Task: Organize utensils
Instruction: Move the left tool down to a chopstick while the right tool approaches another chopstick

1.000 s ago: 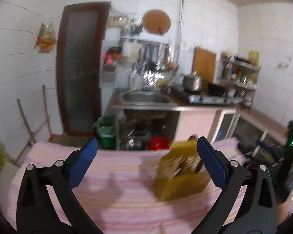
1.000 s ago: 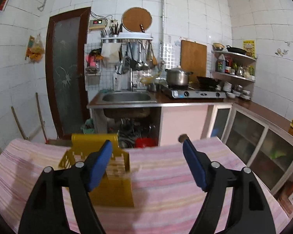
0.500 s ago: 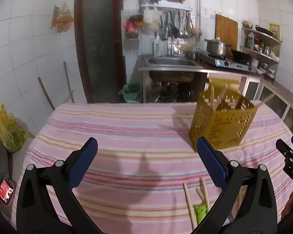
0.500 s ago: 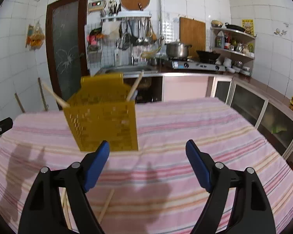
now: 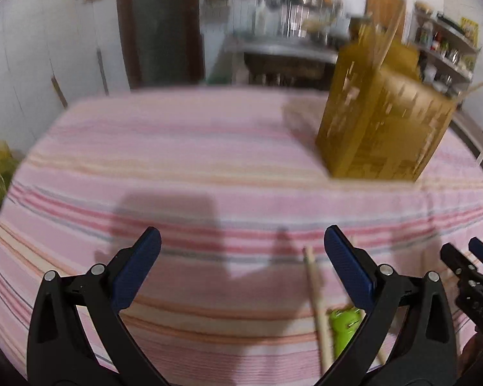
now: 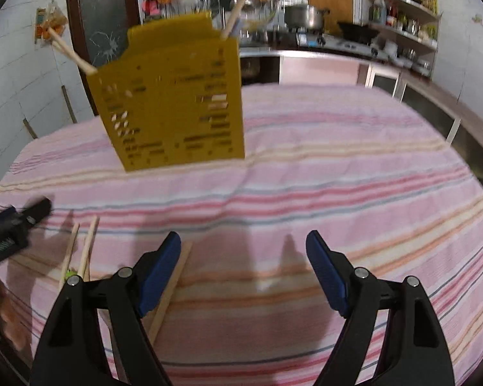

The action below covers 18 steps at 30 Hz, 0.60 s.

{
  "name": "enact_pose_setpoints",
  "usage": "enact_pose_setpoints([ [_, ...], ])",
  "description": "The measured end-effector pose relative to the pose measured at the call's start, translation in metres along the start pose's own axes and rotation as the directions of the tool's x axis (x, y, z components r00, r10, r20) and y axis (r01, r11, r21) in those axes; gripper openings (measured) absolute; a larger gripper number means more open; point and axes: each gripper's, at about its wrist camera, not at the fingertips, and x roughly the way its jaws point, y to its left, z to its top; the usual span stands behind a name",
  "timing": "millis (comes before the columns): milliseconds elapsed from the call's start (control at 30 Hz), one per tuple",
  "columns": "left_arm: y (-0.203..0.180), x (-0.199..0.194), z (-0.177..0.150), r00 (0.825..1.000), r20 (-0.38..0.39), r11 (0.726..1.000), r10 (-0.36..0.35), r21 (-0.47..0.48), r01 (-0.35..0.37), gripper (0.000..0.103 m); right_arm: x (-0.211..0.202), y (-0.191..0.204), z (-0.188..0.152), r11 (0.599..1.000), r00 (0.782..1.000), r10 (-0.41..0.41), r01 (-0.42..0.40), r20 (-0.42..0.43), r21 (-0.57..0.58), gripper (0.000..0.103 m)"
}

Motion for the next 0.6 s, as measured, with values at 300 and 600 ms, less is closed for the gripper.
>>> enact_pose_setpoints([
  [300, 0.006, 0.002, -0.004, 0.999, -0.036, 0.995, -0.041, -0.088, 0.037, 0.097, 0.01, 0.019, -0.01, 0.999, 0.999, -0.022, 0.02, -0.039, -0.047, 0.078],
  [600, -0.018, 0.004, -0.014, 0.997, -0.077, 1.0, -0.008, 0.029, 0.011, 0.083, 0.007, 0.022, -0.017, 0.999, 0.997, -0.021, 0.019, -0.068, -0.035, 0.058],
])
